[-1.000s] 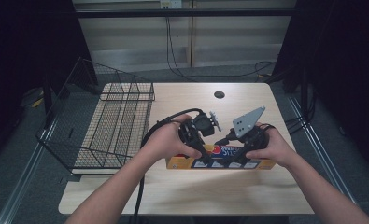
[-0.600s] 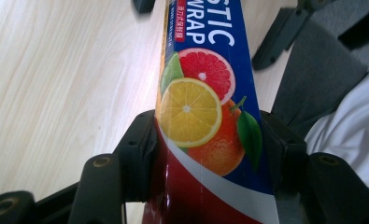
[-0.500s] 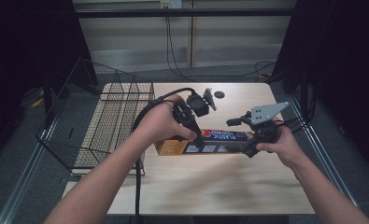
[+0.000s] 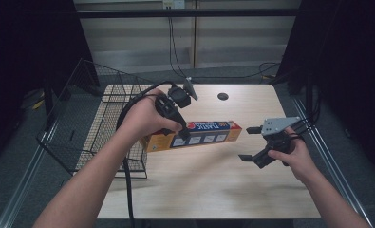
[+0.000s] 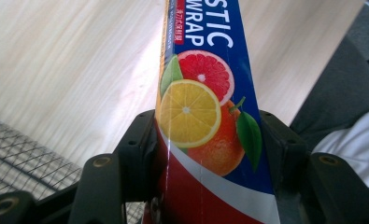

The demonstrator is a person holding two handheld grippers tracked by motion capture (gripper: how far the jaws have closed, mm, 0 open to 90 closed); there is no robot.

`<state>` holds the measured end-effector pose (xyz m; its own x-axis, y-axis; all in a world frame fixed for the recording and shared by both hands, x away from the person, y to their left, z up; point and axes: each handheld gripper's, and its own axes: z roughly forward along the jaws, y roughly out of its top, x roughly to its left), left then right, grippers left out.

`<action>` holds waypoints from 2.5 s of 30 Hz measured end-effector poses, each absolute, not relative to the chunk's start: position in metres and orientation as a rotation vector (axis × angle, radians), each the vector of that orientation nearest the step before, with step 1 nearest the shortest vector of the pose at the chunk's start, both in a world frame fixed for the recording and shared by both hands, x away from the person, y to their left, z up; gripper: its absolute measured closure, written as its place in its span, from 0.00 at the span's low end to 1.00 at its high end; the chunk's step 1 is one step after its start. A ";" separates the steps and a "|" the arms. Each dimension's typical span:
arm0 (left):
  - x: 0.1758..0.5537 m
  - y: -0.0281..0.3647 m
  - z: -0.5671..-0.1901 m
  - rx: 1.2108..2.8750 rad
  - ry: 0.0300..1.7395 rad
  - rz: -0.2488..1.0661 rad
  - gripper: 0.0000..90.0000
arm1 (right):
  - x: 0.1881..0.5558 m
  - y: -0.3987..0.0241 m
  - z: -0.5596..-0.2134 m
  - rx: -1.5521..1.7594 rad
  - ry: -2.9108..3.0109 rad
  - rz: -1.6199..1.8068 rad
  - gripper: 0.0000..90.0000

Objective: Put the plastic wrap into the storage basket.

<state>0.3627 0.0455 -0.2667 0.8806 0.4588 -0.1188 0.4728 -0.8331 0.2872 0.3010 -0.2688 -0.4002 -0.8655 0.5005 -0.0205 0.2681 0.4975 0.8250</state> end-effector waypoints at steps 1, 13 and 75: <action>0.364 0.049 -0.266 2.737 0.711 -0.067 0.50 | 0.299 -0.269 -0.404 0.661 2.483 1.305 0.00; 0.381 0.078 -0.257 2.722 0.833 -0.014 0.50 | 0.279 -0.266 -0.431 0.710 2.453 1.238 0.00; 0.400 0.239 -0.181 2.335 1.547 0.172 0.50 | 0.268 -0.264 -0.439 0.715 2.457 1.275 0.00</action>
<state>0.3998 0.2394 -0.1811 0.4019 0.9120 -0.0824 0.8716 -0.3534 0.3396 0.2677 -0.2641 -0.4389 -0.8377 0.5458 -0.0210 0.2968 0.4873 0.8213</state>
